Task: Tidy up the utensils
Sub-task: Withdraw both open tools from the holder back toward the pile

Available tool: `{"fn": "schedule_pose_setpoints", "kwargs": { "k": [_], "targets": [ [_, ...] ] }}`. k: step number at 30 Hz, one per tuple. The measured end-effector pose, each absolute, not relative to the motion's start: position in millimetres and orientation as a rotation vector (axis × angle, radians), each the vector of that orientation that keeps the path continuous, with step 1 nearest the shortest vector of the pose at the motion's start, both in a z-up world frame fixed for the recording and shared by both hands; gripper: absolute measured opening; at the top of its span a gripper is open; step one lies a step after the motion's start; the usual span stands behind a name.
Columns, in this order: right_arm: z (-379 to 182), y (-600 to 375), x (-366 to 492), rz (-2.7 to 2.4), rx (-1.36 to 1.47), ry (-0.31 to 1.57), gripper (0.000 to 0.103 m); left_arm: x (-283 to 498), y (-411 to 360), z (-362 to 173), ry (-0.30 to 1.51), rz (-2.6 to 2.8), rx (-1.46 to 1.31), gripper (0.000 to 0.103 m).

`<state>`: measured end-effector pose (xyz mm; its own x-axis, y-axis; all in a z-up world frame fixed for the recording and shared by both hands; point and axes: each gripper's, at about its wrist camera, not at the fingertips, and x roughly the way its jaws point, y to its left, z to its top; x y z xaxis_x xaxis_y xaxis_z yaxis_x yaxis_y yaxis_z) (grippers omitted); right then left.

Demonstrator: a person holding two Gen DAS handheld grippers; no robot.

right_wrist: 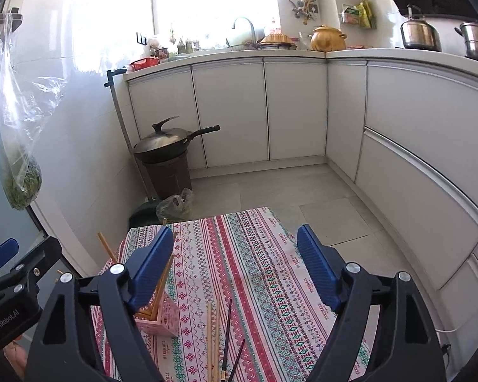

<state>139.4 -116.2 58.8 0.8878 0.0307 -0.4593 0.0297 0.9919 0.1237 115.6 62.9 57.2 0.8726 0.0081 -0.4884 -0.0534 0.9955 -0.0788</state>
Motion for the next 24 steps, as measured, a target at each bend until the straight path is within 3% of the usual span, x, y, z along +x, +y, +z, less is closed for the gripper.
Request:
{"fn": "schedule_pose_setpoints", "kwargs": {
  "k": [9, 24],
  "targets": [
    [52, -137, 142, -0.011, 0.163, 0.517, 0.096, 124, 42, 50, 0.554, 0.007, -0.061, 0.096],
    [-15, -273, 135, -0.120, 0.563, 0.766, 0.096, 137, -24, 2, 0.698, -0.102, 0.119, 0.096]
  ]
}}
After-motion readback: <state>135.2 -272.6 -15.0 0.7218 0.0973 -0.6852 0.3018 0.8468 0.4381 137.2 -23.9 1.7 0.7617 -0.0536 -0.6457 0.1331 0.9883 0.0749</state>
